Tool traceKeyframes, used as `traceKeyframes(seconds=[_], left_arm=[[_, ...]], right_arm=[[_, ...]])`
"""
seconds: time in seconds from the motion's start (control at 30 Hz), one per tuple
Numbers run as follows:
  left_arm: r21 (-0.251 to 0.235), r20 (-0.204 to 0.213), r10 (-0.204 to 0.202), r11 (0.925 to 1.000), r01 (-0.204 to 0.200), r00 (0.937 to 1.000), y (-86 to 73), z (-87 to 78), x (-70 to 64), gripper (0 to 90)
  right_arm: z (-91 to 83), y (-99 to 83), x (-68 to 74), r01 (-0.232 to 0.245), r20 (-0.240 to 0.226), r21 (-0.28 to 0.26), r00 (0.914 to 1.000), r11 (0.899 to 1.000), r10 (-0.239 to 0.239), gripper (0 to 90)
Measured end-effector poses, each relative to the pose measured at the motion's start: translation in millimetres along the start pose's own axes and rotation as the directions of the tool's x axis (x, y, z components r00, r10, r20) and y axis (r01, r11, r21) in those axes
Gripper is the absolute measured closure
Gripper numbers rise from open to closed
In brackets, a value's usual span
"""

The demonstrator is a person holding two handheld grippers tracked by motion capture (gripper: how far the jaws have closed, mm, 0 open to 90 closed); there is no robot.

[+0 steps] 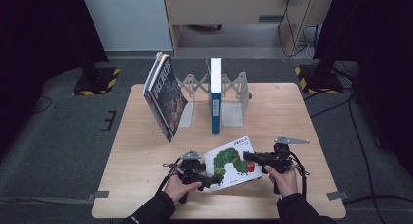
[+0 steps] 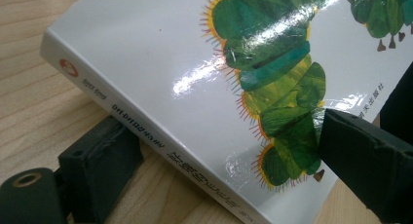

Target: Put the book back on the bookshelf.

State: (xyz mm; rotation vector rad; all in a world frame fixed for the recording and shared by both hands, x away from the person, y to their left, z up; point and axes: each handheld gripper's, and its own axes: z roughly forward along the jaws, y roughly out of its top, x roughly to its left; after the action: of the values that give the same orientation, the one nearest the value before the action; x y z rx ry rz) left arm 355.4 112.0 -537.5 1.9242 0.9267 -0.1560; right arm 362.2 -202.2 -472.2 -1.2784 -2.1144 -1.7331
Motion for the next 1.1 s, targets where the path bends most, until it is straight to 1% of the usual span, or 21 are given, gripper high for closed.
traceKeyframes(seconds=[0.1,0.17,0.2,0.27,0.3,0.37,0.43,0.5,0.6,0.63,0.67,0.73,0.77,0.8,0.83,0.87,0.9,1.0,1.03,1.1], left_arm=[[-0.002,0.000,0.002,1.0000,-0.002,1.0000,-0.2,0.0,0.1,7.7],[-0.001,-0.003,0.007,1.0000,-0.007,1.0000,-0.4,0.0,0.0,7.7],[-0.001,-0.003,0.007,1.0000,-0.007,1.0000,-0.6,0.1,-0.2,7.8],[-0.004,-0.004,0.008,1.0000,-0.008,1.0000,-0.8,0.2,-0.3,7.8],[-0.007,-0.004,0.010,0.9999,-0.010,0.9999,-1.0,0.3,-0.1,7.8],[-0.008,-0.003,0.012,0.9999,-0.012,0.9999,-1.2,0.2,0.1,7.8],[-0.010,-0.002,0.012,0.9999,-0.012,0.9999,-1.6,0.2,0.1,7.9],[-0.010,-0.002,0.013,0.9999,-0.013,0.9999,-1.7,0.2,0.1,7.9],[-0.010,0.000,0.014,0.9998,-0.014,0.9999,-1.7,0.1,0.3,8.0],[-0.011,0.000,0.015,0.9998,-0.015,0.9999,-1.7,0.1,0.3,8.1],[-0.011,-0.001,0.016,0.9998,-0.016,0.9999,-1.8,0.1,0.3,8.1],[-0.011,-0.002,0.019,0.9998,-0.019,0.9998,-1.9,0.3,0.1,8.1],[-0.011,-0.003,0.024,0.9996,-0.024,0.9997,-1.9,0.3,0.3,8.1],[-0.011,-0.003,0.025,0.9996,-0.025,0.9997,-1.9,0.3,0.3,8.1],[-0.012,-0.002,0.020,0.9997,-0.020,0.9998,-2.0,0.2,0.2,8.1],[-0.013,-0.001,0.019,0.9997,-0.019,0.9998,-2.0,0.2,0.3,8.0],[-0.013,-0.001,0.020,0.9997,-0.020,0.9998,-2.1,0.2,0.4,8.1],[-0.014,0.001,0.021,0.9997,-0.021,0.9998,-2.3,0.1,0.6,8.1],[-0.015,0.002,0.021,0.9997,-0.021,0.9998,-2.4,0.1,0.7,8.1],[-0.020,0.003,0.019,0.9996,-0.019,0.9998,-2.7,0.1,1.1,8.2]], right_arm=[[-0.1,0.1,0.5,0.009,0.017,0.010,0.9998,1.000,-0.009,85.1],[0.1,-0.4,-0.4,0.020,0.043,0.020,0.9989,1.000,-0.020,83.8],[0.2,-0.7,-0.7,0.025,0.062,0.028,0.9978,0.999,-0.026,82.5],[1.4,-1.6,-0.3,0.048,0.113,0.055,0.9921,0.997,-0.054,78.3],[2.3,-2.0,0.2,0.057,0.139,0.070,0.9880,0.996,-0.067,75.9],[4.8,-3.3,0.3,0.084,0.190,0.105,0.9763,0.991,-0.103,71.0],[8.2,-5.3,0.0,0.099,0.232,0.138,0.9641,0.985,-0.129,66.5],[11.3,-7.4,-1.5,0.113,0.261,0.163,0.9532,0.980,-0.153,62.7],[16.4,-10.4,-2.5,0.136,0.301,0.200,0.9337,0.970,-0.193,58.6],[17.5,-11.3,-3.1,0.139,0.308,0.211,0.9302,0.968,-0.200,57.9],[18.6,-12.0,-3.1,0.132,0.315,0.212,0.9288,0.968,-0.196,57.2],[20.2,-13.3,-4.1,0.140,0.322,0.221,0.9237,0.965,-0.208,55.5],[21.3,-14.3,-4.6,0.144,0.328,0.228,0.9199,0.963,-0.215,54.1],[22.8,-15.2,-4.6,0.140,0.332,0.238,0.9181,0.961,-0.216,53.1],[24.2,-16.1,-5.4,0.143,0.337,0.247,0.9147,0.958,-0.224,53.0],[25.1,-16.5,-6.2,0.142,0.338,0.251,0.9140,0.957,-0.224,52.9],[25.8,-16.7,-6.9,0.137,0.339,0.249,0.9151,0.959,-0.219,52.9],[28.3,-17.1,-5.6,0.139,0.321,0.243,0.9225,0.960,-0.215,52.8],[30.1,-17.6,-4.5,0.140,0.311,0.241,0.9264,0.961,-0.212,52.5],[34.7,-18.8,-2.5,0.149,0.296,0.249,0.9289,0.957,-0.222,51.5]])
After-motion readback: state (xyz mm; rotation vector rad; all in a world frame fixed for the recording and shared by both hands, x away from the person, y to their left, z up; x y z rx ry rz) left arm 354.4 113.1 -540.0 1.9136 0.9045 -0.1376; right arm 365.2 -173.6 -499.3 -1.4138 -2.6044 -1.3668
